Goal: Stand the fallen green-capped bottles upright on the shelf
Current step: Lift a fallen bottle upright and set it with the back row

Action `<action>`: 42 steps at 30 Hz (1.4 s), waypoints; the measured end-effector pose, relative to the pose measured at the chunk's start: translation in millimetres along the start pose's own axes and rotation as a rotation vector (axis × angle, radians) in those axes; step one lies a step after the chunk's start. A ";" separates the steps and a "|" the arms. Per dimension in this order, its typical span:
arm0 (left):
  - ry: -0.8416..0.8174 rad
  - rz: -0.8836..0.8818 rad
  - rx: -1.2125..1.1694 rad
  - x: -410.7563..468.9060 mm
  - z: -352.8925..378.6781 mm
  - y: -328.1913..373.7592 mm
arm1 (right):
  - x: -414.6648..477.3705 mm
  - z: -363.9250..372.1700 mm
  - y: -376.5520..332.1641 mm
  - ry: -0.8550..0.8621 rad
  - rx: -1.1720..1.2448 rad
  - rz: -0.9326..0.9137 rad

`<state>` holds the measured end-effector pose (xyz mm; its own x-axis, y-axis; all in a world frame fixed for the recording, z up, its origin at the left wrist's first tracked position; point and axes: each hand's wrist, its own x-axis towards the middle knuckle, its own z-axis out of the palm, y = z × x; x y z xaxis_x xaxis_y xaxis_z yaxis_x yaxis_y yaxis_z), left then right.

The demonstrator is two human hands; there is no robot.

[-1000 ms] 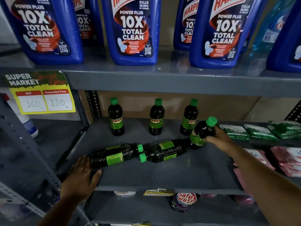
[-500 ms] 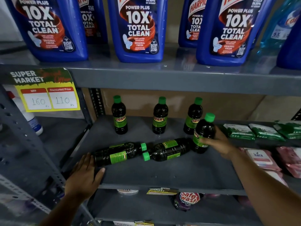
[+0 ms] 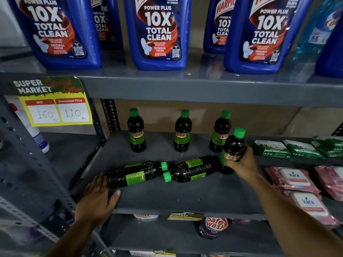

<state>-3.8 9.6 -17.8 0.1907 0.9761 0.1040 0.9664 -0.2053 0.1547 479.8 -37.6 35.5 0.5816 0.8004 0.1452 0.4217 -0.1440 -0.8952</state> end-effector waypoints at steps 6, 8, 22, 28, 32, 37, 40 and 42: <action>0.006 0.006 -0.013 0.1 -1.5 0.9 | -8.8 1.9 10.2 -0.027 -0.073 0.007; 0.002 0.002 -0.003 -0.2 -1.4 0.4 | -7.4 1.9 14.2 -0.064 -0.070 -0.019; 0.002 -0.001 -0.008 0.3 1.7 -2.4 | -53.2 23.4 -11.4 0.255 -0.358 -0.772; 0.004 -0.003 -0.012 0.7 -0.7 -0.5 | -55.5 63.6 -41.9 -0.403 -0.844 -0.880; -0.003 0.017 -0.007 -0.3 -0.3 -1.4 | -43.6 79.0 -48.4 -0.552 -1.013 -0.725; 0.011 0.024 -0.026 -0.2 0.7 -2.8 | -47.3 84.6 -46.1 -0.433 -0.757 -0.703; 0.012 0.028 -0.016 1.3 2.3 -3.9 | -54.4 95.3 -49.4 -0.330 -0.407 -0.552; 0.019 0.025 -0.013 1.7 3.6 -5.4 | -58.1 102.6 -54.3 -0.302 -0.196 -0.449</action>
<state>-8.0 12.6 -22.0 0.2113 0.9692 0.1267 0.9590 -0.2307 0.1647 351.8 -16.6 32.4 0.1039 0.9344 0.3407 0.7192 0.1660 -0.6747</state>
